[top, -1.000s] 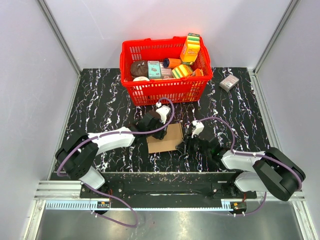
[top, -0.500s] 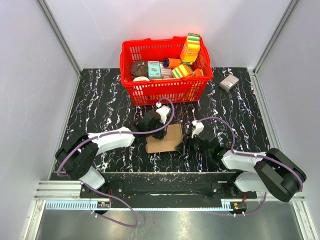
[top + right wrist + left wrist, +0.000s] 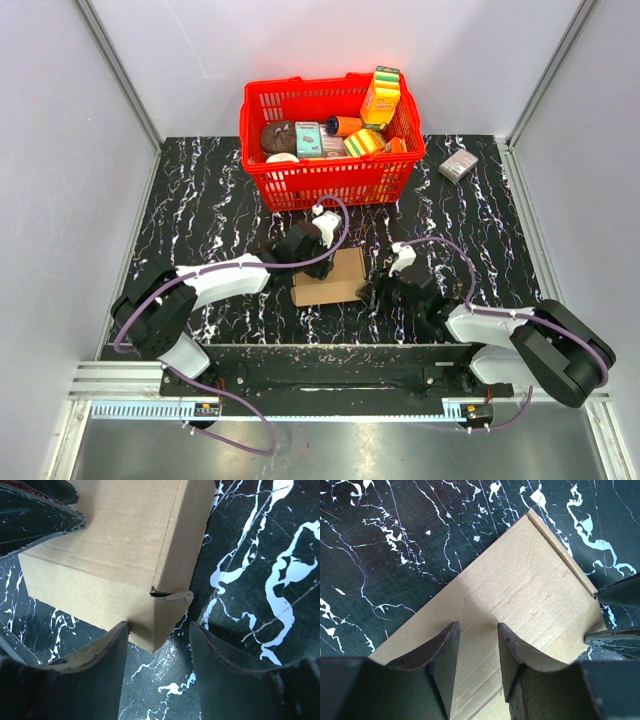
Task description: Fold the paper box
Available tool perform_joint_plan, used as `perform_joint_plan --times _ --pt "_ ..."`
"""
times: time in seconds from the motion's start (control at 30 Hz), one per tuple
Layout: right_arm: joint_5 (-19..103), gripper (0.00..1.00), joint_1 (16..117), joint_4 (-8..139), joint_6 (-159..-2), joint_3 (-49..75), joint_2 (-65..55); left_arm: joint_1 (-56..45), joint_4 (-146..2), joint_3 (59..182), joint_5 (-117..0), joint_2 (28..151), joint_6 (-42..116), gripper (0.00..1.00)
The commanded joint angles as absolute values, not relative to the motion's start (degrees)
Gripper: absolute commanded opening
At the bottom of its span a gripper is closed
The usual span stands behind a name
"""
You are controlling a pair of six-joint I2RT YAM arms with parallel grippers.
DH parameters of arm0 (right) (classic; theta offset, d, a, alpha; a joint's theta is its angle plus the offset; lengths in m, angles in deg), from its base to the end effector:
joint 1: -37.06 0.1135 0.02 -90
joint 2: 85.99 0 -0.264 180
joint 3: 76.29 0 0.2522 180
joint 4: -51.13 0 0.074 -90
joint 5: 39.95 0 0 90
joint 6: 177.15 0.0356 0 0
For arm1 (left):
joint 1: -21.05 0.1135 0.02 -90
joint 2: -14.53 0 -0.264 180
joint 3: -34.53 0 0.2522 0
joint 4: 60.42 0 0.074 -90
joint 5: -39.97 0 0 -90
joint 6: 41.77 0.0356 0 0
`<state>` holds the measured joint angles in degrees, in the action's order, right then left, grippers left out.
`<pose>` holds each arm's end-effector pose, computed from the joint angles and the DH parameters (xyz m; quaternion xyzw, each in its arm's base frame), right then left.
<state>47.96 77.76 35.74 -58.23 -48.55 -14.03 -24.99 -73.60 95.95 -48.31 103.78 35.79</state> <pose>0.1621 0.1412 0.1358 -0.0976 0.8552 0.3033 0.4087 0.2245 -0.2312 0.1878 0.2570 0.8729 -0.1906 0.3684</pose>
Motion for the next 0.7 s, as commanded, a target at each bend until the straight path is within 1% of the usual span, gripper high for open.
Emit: perform_joint_plan --times 0.0,0.1,0.2,0.4,0.5,0.6,0.67 --pt "51.01 0.55 77.57 33.33 -57.1 -50.13 -16.82 -25.89 -80.42 95.23 -52.14 106.29 35.05 0.4" --pt "50.14 0.52 77.57 32.81 -57.01 -51.01 -18.23 -25.89 -80.42 95.4 -52.22 106.2 34.96 0.4" --pt "48.57 0.52 77.57 31.58 -57.27 -51.45 -18.84 -25.89 -80.42 95.4 -52.31 106.11 34.87 0.4" --pt "45.3 0.6 77.57 29.73 -59.38 -49.87 -16.39 -25.89 -80.59 95.4 -52.4 106.02 34.87 0.4" --pt "44.69 0.6 77.57 28.85 -59.91 -48.82 -14.45 -25.89 -80.59 95.58 -52.31 105.94 34.87 0.4" --pt "43.9 0.59 77.49 28.15 -60.26 -47.67 -12.17 -25.89 -80.68 95.66 -52.31 106.11 34.87 0.4" --pt "42.93 0.56 77.49 27.36 -60.17 -47.15 -10.94 -25.97 -80.68 95.67 -52.4 106.11 34.87 0.4"
